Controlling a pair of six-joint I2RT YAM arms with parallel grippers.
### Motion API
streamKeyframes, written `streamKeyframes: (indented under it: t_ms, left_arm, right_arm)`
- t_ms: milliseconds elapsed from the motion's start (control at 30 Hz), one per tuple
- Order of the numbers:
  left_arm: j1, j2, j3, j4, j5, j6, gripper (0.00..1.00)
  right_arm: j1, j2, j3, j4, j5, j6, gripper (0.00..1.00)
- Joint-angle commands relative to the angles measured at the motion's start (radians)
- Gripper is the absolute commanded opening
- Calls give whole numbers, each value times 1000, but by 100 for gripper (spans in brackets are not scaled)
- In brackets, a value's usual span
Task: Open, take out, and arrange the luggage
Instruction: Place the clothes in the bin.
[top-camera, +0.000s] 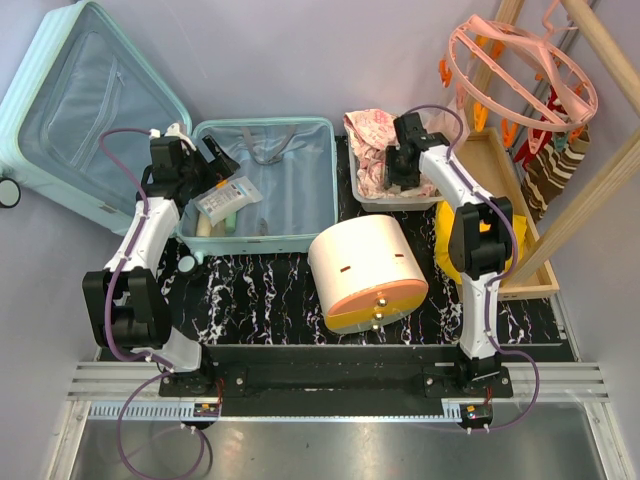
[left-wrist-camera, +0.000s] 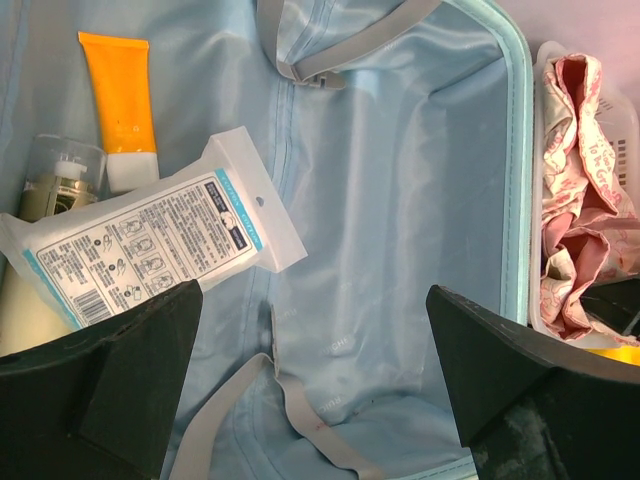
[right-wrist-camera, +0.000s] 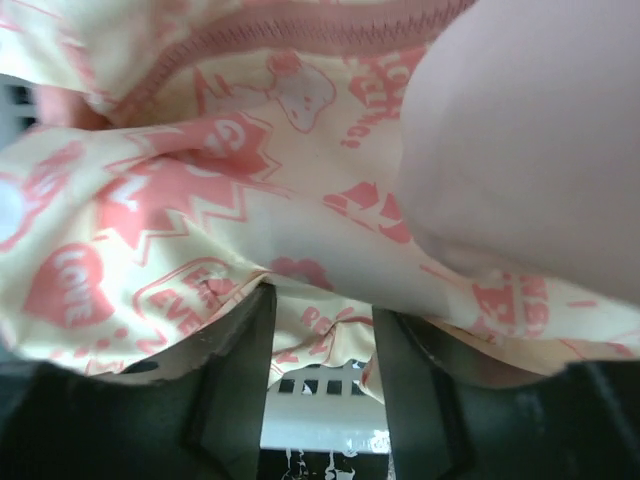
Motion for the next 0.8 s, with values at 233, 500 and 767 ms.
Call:
streamKeyframes:
  t_ms: [233, 500, 767]
  left_arm:
    - [-1, 3, 42, 47, -10, 16, 99]
    - [-1, 6, 31, 54, -2, 13, 99]
    - [0, 3, 31, 62, -2, 15, 99]
  right_arm:
    - [-23, -208, -27, -51, 91, 0, 50]
    - [-83, -233, -112, -48, 105, 29, 41]
    - [-108, -118, -118, -42, 88, 69, 35]
